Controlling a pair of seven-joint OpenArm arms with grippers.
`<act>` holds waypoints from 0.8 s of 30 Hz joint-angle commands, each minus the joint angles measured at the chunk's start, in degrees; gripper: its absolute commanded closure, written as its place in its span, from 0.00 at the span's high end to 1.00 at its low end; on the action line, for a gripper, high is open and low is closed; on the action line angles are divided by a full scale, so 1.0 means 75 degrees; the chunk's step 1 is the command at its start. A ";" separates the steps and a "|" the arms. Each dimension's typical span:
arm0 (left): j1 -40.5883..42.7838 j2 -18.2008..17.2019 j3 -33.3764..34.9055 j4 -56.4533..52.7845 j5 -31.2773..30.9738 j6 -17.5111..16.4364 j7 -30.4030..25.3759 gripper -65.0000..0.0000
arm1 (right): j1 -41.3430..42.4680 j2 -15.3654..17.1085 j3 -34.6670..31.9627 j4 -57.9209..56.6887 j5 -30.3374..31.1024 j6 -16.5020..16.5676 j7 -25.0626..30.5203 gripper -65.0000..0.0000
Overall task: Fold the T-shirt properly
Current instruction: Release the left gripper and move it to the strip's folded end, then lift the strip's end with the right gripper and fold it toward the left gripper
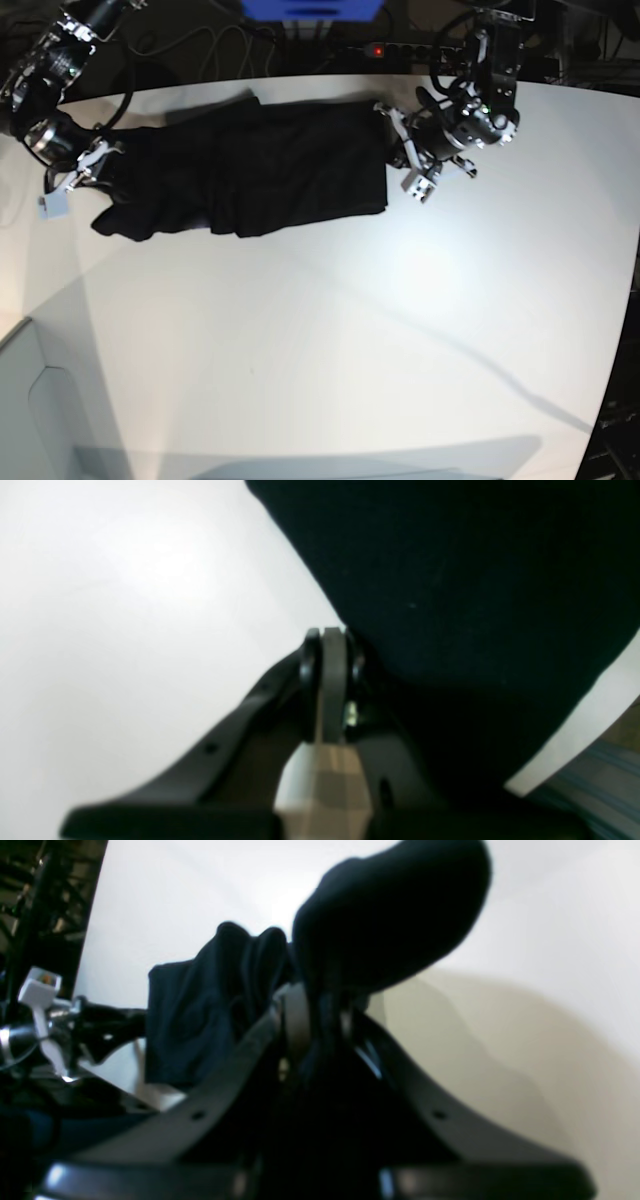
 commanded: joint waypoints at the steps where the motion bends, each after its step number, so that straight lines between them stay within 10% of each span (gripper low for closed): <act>1: 0.0103 -0.0026 0.0018 -0.0092 0.0342 0.0046 0.0483 0.03 | -0.0008 -0.0023 -0.0090 0.0260 0.0316 0.0075 0.0144 0.00; 24: 0.0349 -0.0061 -0.0053 -0.0151 0.0342 0.0046 0.0471 0.03 | -0.0348 -0.1207 -0.2810 0.1408 -0.0516 0.0075 0.0408 0.00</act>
